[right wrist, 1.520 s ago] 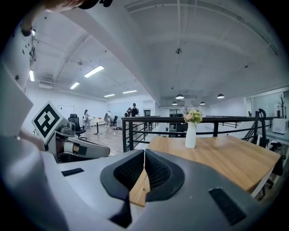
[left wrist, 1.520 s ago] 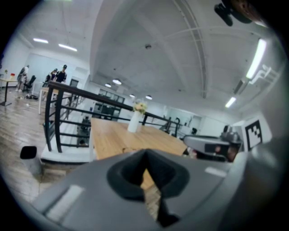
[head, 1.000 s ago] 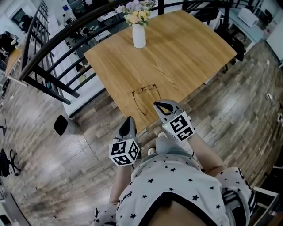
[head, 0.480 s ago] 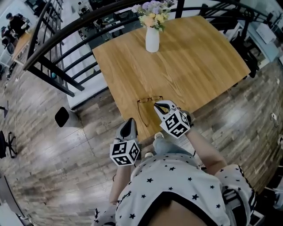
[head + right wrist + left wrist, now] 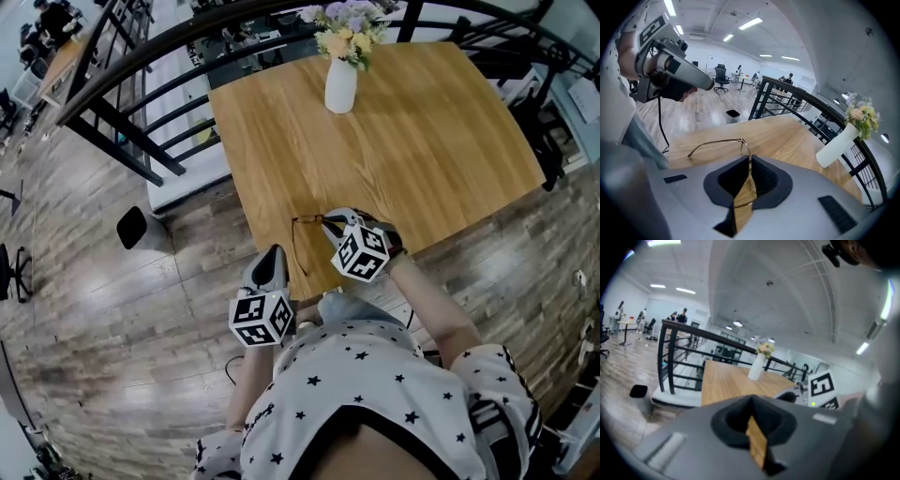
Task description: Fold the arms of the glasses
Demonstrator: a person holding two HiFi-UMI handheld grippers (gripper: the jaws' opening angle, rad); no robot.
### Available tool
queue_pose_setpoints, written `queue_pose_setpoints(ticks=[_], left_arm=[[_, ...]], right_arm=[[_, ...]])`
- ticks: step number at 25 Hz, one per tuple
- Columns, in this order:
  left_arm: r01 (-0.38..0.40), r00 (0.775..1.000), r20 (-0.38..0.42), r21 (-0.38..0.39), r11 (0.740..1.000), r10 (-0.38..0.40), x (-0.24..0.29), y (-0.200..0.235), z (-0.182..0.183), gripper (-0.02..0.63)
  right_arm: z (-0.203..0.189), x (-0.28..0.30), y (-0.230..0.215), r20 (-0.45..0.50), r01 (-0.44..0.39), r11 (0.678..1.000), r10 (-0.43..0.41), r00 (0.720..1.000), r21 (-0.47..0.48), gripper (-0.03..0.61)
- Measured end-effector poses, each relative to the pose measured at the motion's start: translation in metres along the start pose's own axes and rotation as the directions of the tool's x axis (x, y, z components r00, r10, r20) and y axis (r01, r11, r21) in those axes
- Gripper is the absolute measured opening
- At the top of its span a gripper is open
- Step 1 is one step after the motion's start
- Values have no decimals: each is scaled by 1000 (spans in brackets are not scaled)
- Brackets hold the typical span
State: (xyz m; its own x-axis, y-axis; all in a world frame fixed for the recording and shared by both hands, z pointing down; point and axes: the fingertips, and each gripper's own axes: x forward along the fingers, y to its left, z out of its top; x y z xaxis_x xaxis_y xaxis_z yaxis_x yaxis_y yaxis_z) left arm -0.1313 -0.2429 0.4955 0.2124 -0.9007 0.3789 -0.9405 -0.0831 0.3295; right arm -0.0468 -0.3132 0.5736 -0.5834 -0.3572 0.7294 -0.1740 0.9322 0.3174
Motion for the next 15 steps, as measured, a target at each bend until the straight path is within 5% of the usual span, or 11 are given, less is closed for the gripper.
queue_pose_setpoints(ticks=[15], left_arm=[[-128, 991, 17, -57, 990, 130, 4, 23, -7, 8]], right_arm=[[-12, 51, 4, -117, -200, 965, 181, 976, -172, 20]])
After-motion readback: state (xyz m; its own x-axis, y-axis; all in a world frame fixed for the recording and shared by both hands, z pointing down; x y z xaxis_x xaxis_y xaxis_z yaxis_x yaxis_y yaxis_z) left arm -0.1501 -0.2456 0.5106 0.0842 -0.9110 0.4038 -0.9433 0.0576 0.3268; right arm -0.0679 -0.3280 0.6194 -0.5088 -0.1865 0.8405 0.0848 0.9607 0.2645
